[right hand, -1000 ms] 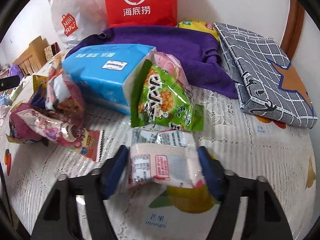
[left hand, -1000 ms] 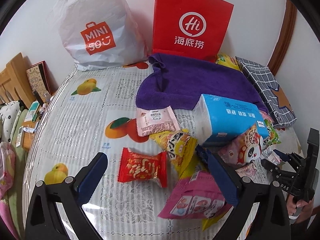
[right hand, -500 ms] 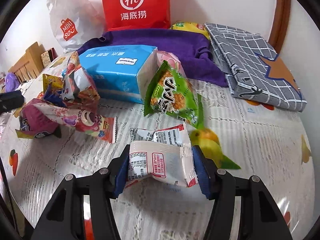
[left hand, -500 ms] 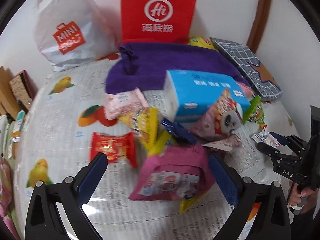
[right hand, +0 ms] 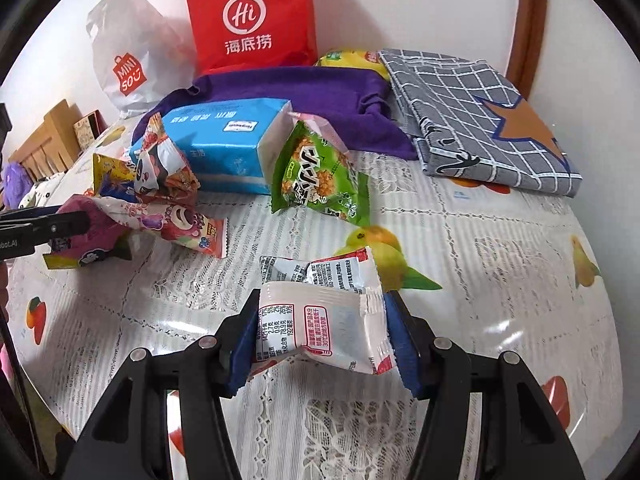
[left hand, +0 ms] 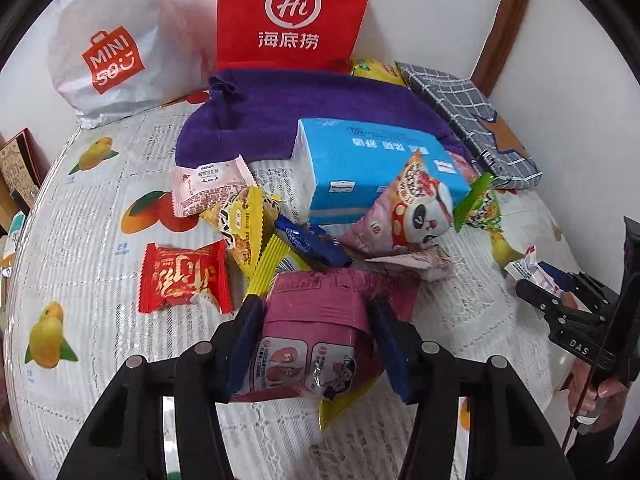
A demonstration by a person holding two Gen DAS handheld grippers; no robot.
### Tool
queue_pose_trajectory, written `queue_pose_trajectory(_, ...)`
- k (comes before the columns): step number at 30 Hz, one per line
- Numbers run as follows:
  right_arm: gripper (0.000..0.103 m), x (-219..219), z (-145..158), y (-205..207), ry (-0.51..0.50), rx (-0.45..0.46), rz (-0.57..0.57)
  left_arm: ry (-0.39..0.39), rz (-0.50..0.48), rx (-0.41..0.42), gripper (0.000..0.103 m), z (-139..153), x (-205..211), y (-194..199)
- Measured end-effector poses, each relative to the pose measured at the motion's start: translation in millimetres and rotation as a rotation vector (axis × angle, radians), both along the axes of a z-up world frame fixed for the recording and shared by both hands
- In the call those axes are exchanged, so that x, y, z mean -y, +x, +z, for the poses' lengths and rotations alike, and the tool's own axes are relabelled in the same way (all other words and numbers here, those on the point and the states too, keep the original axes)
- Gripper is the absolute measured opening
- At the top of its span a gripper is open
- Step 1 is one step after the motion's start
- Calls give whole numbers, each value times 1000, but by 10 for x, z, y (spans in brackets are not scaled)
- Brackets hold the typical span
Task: Organize snacks
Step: 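Carry the white packet and pink bag with both tools over the purple towel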
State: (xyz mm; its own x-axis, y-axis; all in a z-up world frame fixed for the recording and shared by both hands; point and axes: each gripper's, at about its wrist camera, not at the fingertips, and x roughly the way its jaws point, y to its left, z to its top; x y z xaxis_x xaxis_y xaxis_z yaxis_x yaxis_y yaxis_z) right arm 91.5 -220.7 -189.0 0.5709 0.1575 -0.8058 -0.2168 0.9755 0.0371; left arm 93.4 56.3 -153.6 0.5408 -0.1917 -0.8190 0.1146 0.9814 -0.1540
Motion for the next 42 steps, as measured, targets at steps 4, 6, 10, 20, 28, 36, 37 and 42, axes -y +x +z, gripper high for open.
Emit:
queue_pose_trajectory(4,58,8,119,-55,6,17,-13,-12,5,29,54,136,-41,-116)
queue_pose_trajectory(6,58,8,185,-72,9,28,-17,-15,4,48,53,226,-48,-167)
queue_pose_trajectory(10,58,-20,335,-86,23,42,-23,-23,0,81,53,392,-38,-207)
queue_pose_trajectory(20,58,-181,788,-43,49,110,-5,-49,-29,137,54,774,96,-123)
queue_pose_trajectory(28,58,-276,1077,171,68,147,-1,-48,-39,164,54,1015,154,68)
queue_pose_trajectory(36,58,-396,1298,511,81,175,9,-54,-28,179,54,1200,141,401)
queue_pose_trajectory(37,58,-416,1320,562,82,177,10,-57,-27,179,54,1218,139,453)
queue_pose_trajectory(42,58,-476,1380,848,87,182,10,-55,-16,190,54,1302,118,700)
